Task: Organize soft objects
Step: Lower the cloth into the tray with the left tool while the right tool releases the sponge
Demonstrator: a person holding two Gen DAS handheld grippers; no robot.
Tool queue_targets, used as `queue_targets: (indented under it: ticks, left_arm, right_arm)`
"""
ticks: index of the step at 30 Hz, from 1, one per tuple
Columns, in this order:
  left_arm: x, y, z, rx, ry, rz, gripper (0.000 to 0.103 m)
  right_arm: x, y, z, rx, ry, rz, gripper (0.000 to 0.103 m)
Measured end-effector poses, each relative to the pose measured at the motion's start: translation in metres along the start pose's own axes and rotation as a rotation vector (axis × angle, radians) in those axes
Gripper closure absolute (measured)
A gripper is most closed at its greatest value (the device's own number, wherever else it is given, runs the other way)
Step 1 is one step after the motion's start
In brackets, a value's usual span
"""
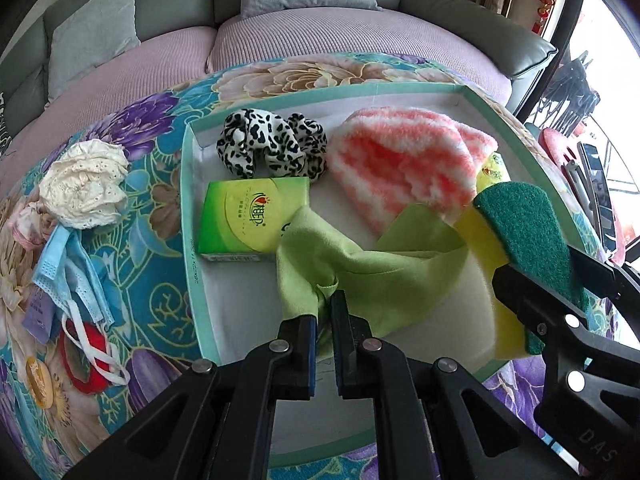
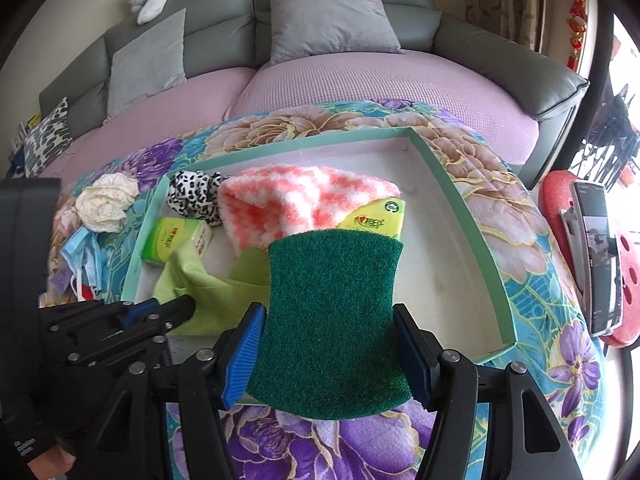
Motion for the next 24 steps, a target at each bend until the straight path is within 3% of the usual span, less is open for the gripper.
queue_targets:
  ticks: [8,12,16,18,24]
  left_arm:
    - [0.001,0.004,-0.004,-0.019,0.016,0.012,0.092]
    - [0.001,0.010,-0.004,0.007,0.026,0.022,0.074]
    - [0.002,0.017,0.001,0.010,0.023,0.033,0.069]
    - [0.003,0.020,0.005,0.012,0.012,0.038,0.059]
    - [0.005,0.032,0.019,0.017,-0.020,0.061,0.044]
  right_arm:
    - [-0.001,0.003,-0.002,-0.017,0.014,0.004,0.035]
    - [0.000,0.004,-0.004,-0.021,0.026,0.012,0.029]
    - [0.000,0.005,-0.003,-0.023,0.032,0.015,0.023]
    - [0.000,0.005,-0.001,-0.030,0.032,0.014,0.020]
    - [0.002,0.004,0.004,-0.042,0.019,0.016,0.012]
Point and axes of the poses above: each gripper's, at about its wrist camera, not at the fingertips, and z roughly against the way its jaws point, y to its left, x to its top, the point moved 1 cm from there along -z, roughly the way its jaws point, and after that the axes turned 13 degrees about x, right-handed, at the moved point
